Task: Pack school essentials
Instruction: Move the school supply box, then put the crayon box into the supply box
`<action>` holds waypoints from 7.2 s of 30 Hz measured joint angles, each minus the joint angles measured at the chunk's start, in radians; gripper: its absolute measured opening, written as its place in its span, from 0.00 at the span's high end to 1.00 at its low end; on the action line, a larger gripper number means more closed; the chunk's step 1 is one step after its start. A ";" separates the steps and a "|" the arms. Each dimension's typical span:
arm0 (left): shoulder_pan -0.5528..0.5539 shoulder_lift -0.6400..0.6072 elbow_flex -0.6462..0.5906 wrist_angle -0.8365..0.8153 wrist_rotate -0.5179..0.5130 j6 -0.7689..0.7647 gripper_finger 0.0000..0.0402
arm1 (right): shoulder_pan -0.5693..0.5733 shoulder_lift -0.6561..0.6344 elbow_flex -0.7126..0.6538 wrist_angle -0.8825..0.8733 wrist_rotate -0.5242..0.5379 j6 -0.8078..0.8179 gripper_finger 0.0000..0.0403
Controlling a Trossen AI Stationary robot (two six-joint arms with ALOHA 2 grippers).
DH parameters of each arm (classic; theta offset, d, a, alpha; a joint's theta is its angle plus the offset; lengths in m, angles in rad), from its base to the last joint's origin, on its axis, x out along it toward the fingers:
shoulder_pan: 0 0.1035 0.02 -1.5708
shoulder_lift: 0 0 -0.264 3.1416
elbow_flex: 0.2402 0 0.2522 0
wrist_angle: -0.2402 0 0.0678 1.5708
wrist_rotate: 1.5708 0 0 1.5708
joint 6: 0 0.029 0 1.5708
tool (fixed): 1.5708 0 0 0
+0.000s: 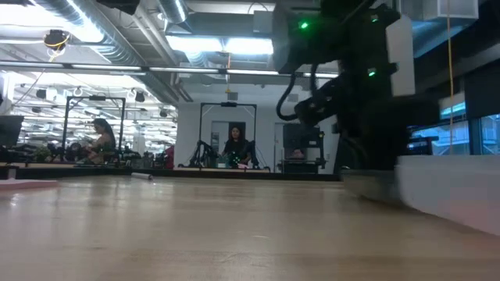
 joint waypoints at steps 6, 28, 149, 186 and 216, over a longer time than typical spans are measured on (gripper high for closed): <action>0.025 0.000 0.000 -0.002 0.000 -0.001 0.88 | -0.064 0.003 0.004 0.011 0.121 -0.085 0.75; 0.072 0.000 0.000 -0.079 0.000 -0.054 0.88 | -0.141 0.009 0.151 0.040 0.284 -0.228 0.75; -0.780 0.419 0.000 -0.176 0.060 -1.662 0.28 | 0.301 0.004 0.515 0.299 0.197 -0.041 0.91; -0.797 0.681 0.068 -0.198 -0.010 -1.697 0.00 | 0.301 0.004 0.515 0.304 0.197 -0.039 0.91; -0.811 0.845 0.203 -0.368 0.028 -1.886 0.00 | 0.301 0.004 0.515 0.310 0.197 -0.040 0.91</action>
